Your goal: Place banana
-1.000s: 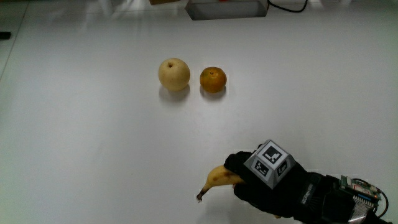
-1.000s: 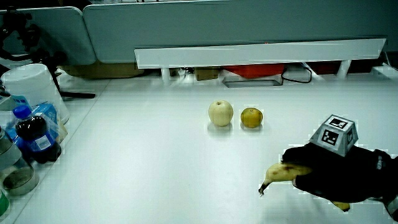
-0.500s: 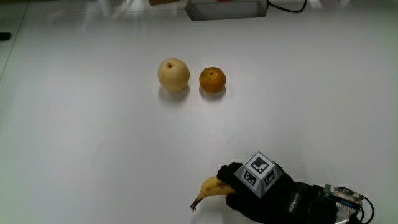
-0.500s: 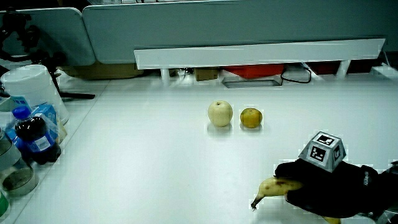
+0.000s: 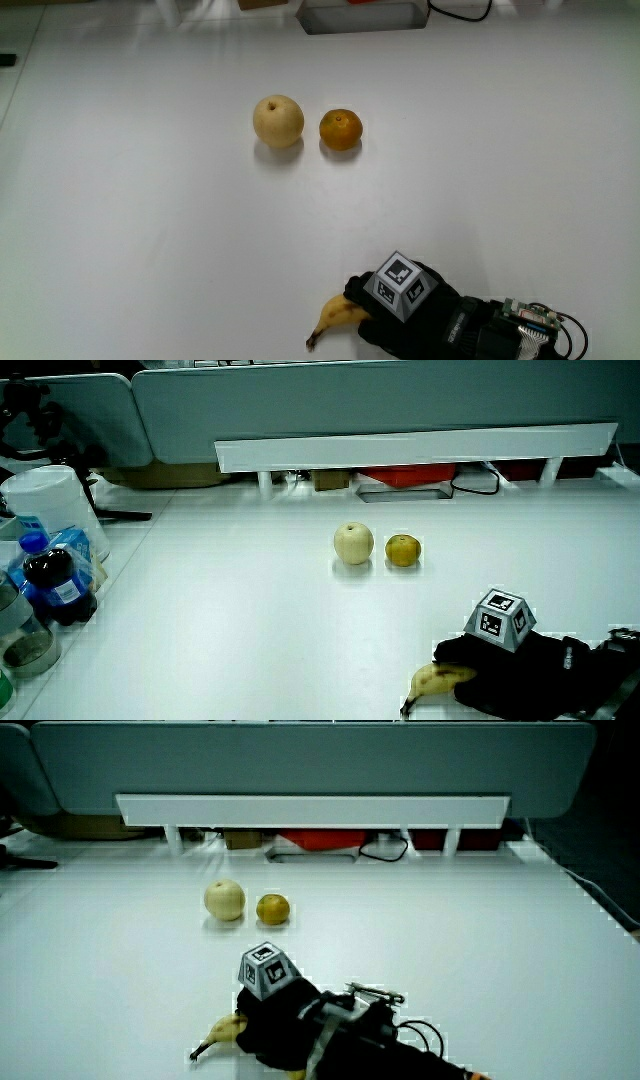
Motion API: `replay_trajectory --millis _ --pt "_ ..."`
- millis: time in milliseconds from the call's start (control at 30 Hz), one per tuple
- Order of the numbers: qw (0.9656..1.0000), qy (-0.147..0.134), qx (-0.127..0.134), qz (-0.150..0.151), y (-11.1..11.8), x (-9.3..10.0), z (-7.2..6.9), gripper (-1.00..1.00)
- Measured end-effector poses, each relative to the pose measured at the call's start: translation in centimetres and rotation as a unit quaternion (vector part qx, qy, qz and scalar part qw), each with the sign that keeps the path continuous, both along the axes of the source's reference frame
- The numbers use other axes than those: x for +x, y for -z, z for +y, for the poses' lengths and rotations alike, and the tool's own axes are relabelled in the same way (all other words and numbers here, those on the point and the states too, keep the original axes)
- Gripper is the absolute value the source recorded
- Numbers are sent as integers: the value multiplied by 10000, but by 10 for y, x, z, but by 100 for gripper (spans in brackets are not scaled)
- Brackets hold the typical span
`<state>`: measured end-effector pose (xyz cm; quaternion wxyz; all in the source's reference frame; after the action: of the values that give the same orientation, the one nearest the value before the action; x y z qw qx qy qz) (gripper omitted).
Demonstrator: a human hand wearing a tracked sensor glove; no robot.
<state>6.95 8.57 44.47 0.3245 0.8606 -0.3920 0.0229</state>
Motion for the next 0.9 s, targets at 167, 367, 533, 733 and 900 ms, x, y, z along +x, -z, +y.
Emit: replay_trajectory --millis 167,367,533,733,900 --pt "9999 91 57 31 1 -3 -1 0" --pt "9993 144 174 314 1 -9 2 0" --pt "9983 233 223 489 -2 -12 5 -3" --pt "9980 227 218 552 -3 -13 6 -24" --pt "9981 186 256 526 -3 -11 6 -41"
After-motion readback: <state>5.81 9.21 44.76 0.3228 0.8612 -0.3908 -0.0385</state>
